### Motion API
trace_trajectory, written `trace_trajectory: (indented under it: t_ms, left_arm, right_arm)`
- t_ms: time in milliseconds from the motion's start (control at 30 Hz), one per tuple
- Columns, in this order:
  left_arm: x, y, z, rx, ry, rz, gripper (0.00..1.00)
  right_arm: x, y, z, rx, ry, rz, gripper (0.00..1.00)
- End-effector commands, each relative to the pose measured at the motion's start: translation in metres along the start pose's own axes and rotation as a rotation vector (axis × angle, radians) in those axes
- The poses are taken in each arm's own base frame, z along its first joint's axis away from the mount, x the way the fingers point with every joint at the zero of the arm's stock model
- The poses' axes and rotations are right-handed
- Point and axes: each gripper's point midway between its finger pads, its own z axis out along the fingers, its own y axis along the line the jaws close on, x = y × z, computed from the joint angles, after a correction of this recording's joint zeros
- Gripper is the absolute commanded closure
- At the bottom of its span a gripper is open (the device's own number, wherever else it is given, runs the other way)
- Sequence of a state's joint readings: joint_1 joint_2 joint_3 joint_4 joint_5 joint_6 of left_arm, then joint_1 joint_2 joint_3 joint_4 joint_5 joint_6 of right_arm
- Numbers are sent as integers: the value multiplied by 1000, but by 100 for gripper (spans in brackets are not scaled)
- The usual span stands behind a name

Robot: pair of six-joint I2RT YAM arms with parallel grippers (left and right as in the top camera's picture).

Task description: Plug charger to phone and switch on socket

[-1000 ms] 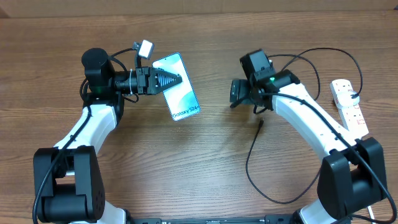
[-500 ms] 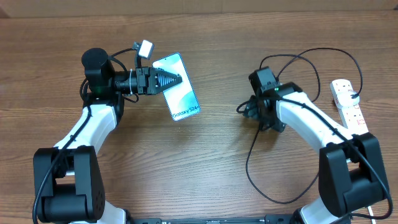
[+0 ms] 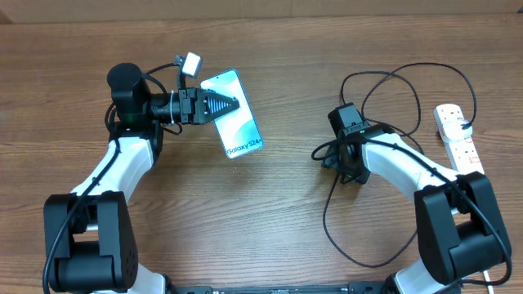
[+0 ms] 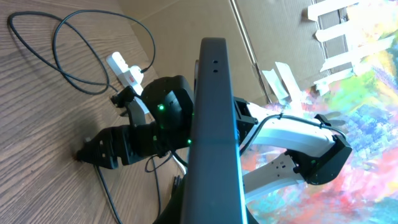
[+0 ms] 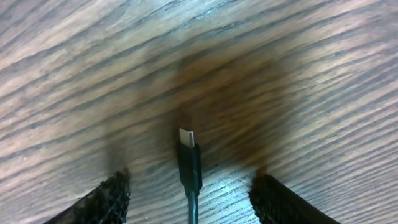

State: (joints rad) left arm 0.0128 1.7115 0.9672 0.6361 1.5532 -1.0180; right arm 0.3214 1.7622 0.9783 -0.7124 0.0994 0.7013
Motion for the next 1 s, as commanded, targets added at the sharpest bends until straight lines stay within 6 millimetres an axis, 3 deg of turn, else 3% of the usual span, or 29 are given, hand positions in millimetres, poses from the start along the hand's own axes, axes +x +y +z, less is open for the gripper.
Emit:
trace_trajectory:
  t_ms: [0,100,167,400,533,667,833,967]
  left_arm:
    - [3,-1,2,10,18,2,96]
    - [4,-1,2,11,19,2,96]
    - [3,-1,2,10,18,2,96]
    - [4,-1,2,11,19,2,96]
    - [4,-1,2,11,19,-3,96]
    - [4,-1,2,11,20,-5,96]
    - [4,-1,2,11,19,-5,96]
    - [4,-1,2,12,21,-5,96]
  right_arm:
    - [21,3,11,-42,83,-54,38]
    - [18,6,11,-55,70,-75,49]
    - [20,6,11,-54,79,-75,62]
    - [23,6,11,-58,95,-75,96]
    - [22,10,11,-79,93,-92,96]
    - [27,35,0,-217,134,-226,96]
    - [28,81,-47,-507,152,-399,96]
    - [39,104,-103,-796,172,-502,96]
